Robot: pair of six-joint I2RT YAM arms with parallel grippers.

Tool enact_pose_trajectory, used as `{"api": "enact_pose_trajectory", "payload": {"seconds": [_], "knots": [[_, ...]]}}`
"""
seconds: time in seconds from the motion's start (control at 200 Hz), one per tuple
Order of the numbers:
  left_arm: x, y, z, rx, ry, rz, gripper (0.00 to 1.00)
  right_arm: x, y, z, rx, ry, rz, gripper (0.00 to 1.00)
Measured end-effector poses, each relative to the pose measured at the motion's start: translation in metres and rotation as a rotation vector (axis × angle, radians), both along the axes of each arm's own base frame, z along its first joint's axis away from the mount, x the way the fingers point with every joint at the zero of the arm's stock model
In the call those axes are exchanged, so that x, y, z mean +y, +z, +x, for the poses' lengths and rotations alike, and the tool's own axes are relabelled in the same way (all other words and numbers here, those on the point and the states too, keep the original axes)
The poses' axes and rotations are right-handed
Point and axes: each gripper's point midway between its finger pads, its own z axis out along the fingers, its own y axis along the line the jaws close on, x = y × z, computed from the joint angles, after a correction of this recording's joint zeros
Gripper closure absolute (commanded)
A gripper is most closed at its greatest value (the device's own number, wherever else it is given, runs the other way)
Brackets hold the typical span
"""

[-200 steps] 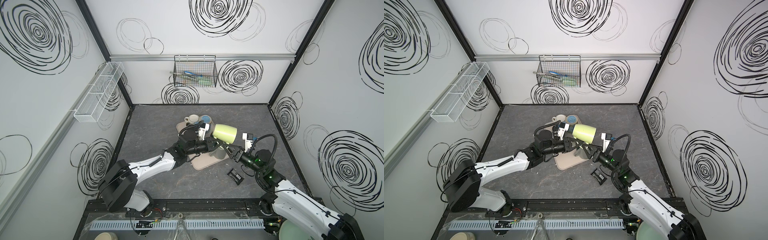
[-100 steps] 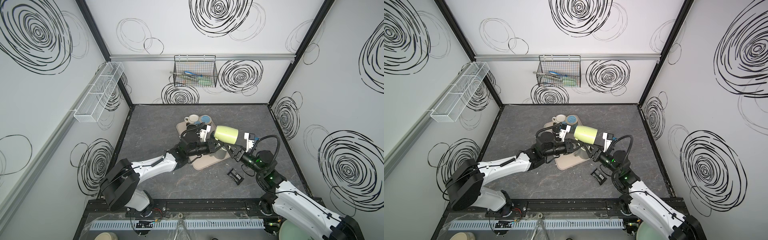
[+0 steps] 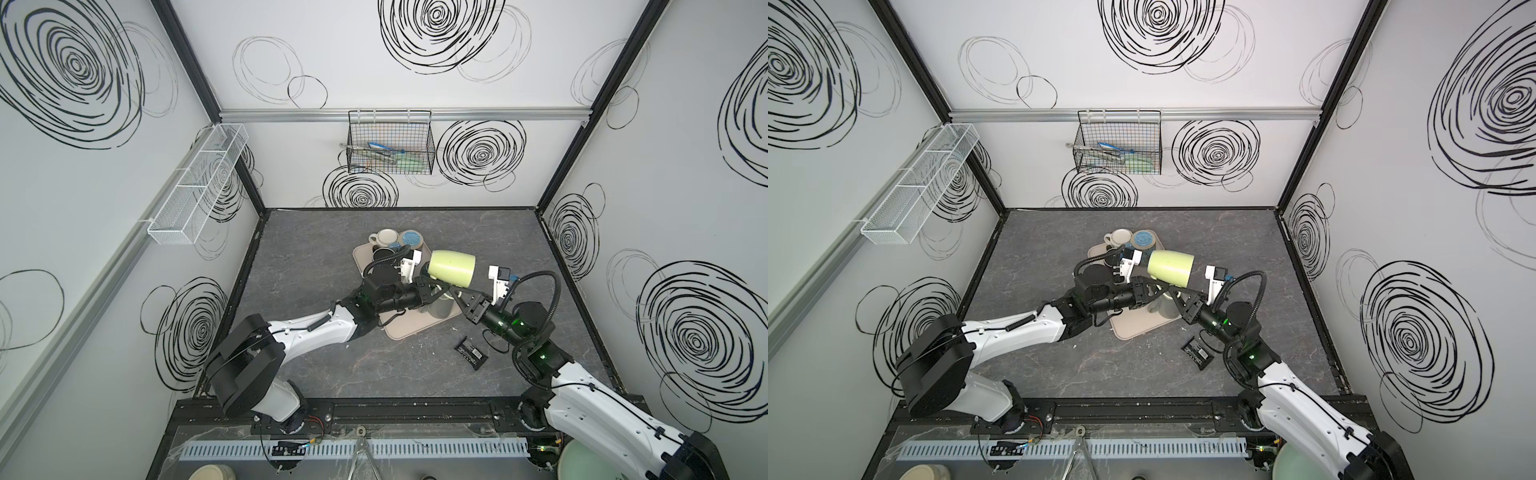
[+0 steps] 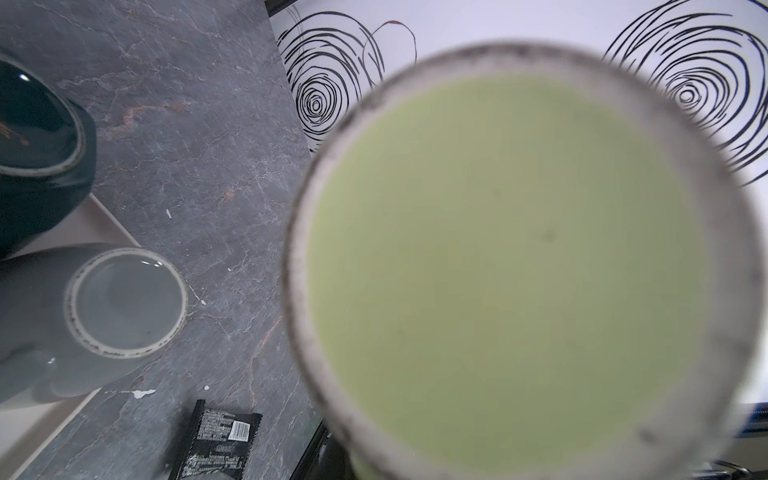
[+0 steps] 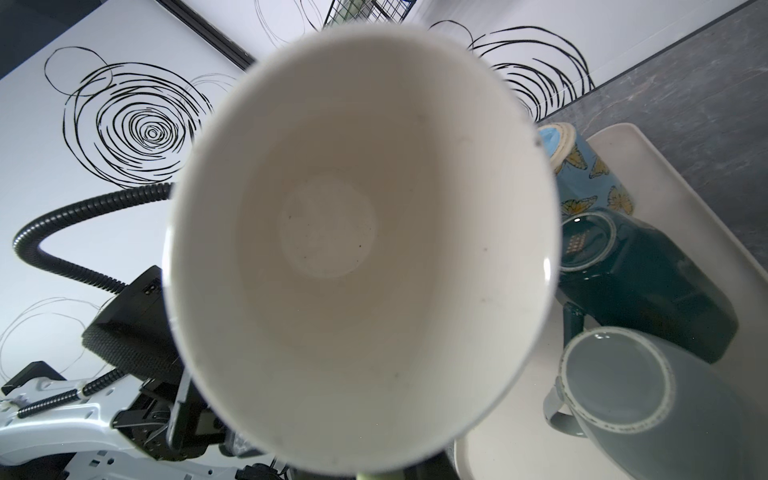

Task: Turn the mug right side up
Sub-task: 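Grasp the light green mug's handle side with the right gripper, then open the left gripper and pull back while the right gripper carries the mug away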

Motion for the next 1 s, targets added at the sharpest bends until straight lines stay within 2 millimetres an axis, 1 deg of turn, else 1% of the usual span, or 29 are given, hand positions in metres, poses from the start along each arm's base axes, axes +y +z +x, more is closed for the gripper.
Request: {"api": "enact_pose_trajectory", "payload": {"seconds": [0.02,0.05,0.095,0.145,0.26,0.265,0.275,0.28,0.285,0.29,0.3,0.325,0.47,0.585,0.695,0.825,1.001], "knots": [[0.0,0.0,0.0,-0.005,-0.002,0.001,0.61,0.0,0.0,0.0,0.001,0.0,0.001,1.0],[0.0,-0.001,0.001,-0.011,0.001,0.008,0.52,0.0,0.001,0.0,0.001,-0.003,0.005,1.0],[0.003,-0.005,0.003,0.002,0.012,0.022,0.42,-0.003,0.004,0.001,-0.003,-0.017,0.01,1.0],[0.005,-0.007,0.005,-0.008,0.014,0.031,0.36,-0.006,0.003,0.003,0.003,-0.037,0.008,1.0],[0.005,0.001,0.002,-0.041,-0.001,0.024,0.29,-0.012,-0.009,0.008,0.045,-0.084,-0.019,1.0],[0.005,0.001,0.002,-0.042,-0.001,0.024,0.27,-0.013,-0.009,0.008,0.046,-0.086,-0.02,1.0],[0.005,0.002,0.001,-0.049,-0.001,0.025,0.19,-0.013,-0.01,0.008,0.05,-0.09,-0.022,1.0],[0.005,0.003,0.001,-0.051,-0.002,0.024,0.09,-0.014,-0.011,0.008,0.052,-0.093,-0.024,1.0],[0.005,0.003,0.001,-0.051,-0.002,0.024,0.03,-0.014,-0.011,0.008,0.053,-0.093,-0.024,1.0],[0.005,0.003,0.001,-0.051,-0.002,0.023,0.01,-0.014,-0.012,0.009,0.056,-0.096,-0.026,1.0],[0.006,0.004,0.001,-0.055,-0.002,0.024,0.03,-0.015,-0.012,0.009,0.058,-0.1,-0.028,1.0],[0.006,0.006,0.0,-0.073,-0.004,0.025,0.04,-0.017,-0.014,0.01,0.065,-0.11,-0.034,1.0],[0.016,0.022,-0.001,-0.118,0.007,0.018,0.04,-0.025,-0.024,0.014,0.098,-0.154,-0.064,1.0],[0.027,0.034,0.002,-0.15,0.027,0.017,0.04,-0.032,-0.03,0.017,0.12,-0.183,-0.086,1.0],[0.041,0.039,0.006,-0.172,0.058,0.026,0.04,-0.04,-0.03,0.022,0.132,-0.212,-0.102,1.0],[0.059,0.035,0.011,-0.177,0.095,0.047,0.04,-0.049,-0.027,0.027,0.136,-0.247,-0.119,1.0],[0.084,0.018,0.017,-0.157,0.147,0.096,0.04,-0.069,-0.03,0.036,0.161,-0.315,-0.14,1.0]]}}
